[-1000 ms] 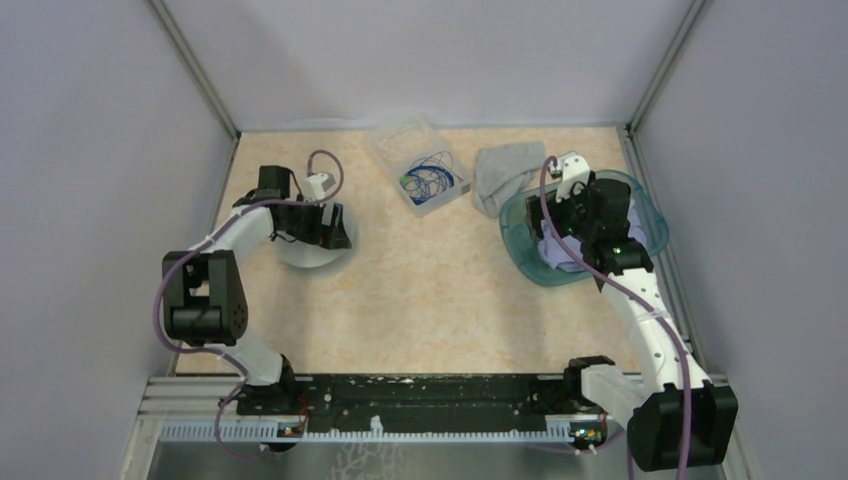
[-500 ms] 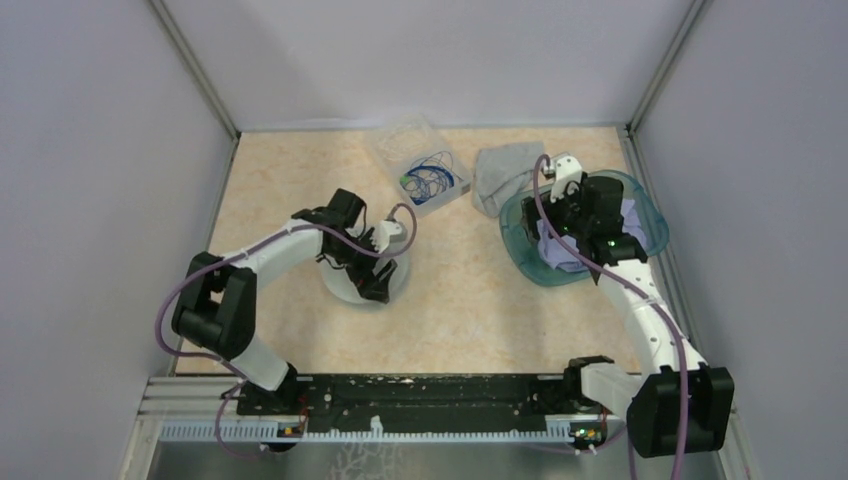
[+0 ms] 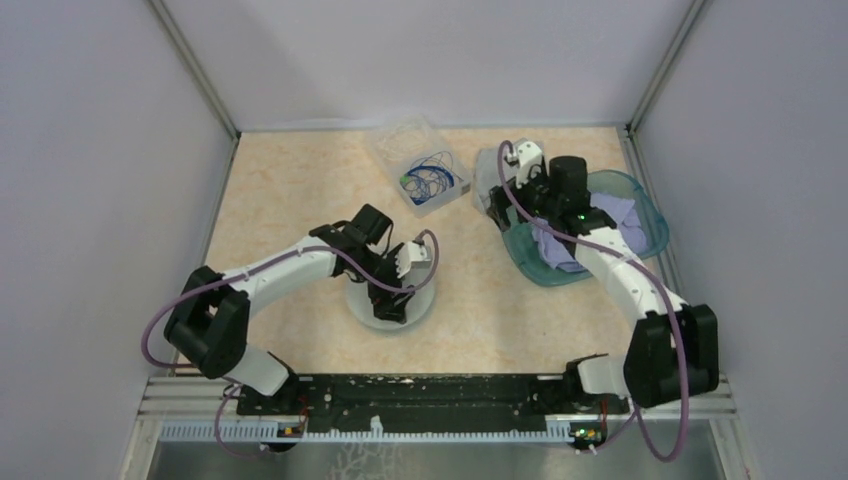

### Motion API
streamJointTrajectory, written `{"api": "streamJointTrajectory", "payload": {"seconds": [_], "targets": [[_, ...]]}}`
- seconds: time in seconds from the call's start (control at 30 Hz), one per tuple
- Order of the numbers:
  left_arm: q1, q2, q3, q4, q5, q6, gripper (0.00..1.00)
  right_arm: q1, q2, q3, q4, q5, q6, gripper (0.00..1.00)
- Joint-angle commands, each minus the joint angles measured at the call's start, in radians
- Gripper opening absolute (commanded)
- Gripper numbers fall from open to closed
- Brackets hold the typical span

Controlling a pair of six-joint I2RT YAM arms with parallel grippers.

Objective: Wrap the cables
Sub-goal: Move the cable reel to the center of the board, then pick up the cable from the storage box.

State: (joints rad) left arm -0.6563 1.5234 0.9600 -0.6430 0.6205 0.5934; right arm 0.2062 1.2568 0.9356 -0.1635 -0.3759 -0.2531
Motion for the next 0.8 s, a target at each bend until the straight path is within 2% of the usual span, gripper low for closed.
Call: {"api": "streamJointTrajectory", "payload": {"seconds": [0.0,0.17,0.37,0.53,0.77], "targets": [[0.003,-0.059,-0.001,0.125,-0.009,-0.020,1.00,0.068,0.119,0.124,0.150,-0.059,0.029,0.94],[0.041,-0.143,-0.006,0.180,0.008,-0.040,1.00,0.136,0.352,0.293,0.180,-0.084,0.043,0.92],[0.218,-0.199,0.014,0.232,0.152,-0.107,1.00,0.164,0.628,0.544,0.126,-0.124,0.071,0.92],[0.356,-0.234,0.018,0.304,0.219,-0.185,1.00,0.171,0.768,0.690,0.072,-0.127,0.053,0.87],[0.417,-0.275,-0.009,0.361,0.226,-0.226,1.00,0.181,0.902,0.813,0.012,-0.132,0.007,0.79]]}}
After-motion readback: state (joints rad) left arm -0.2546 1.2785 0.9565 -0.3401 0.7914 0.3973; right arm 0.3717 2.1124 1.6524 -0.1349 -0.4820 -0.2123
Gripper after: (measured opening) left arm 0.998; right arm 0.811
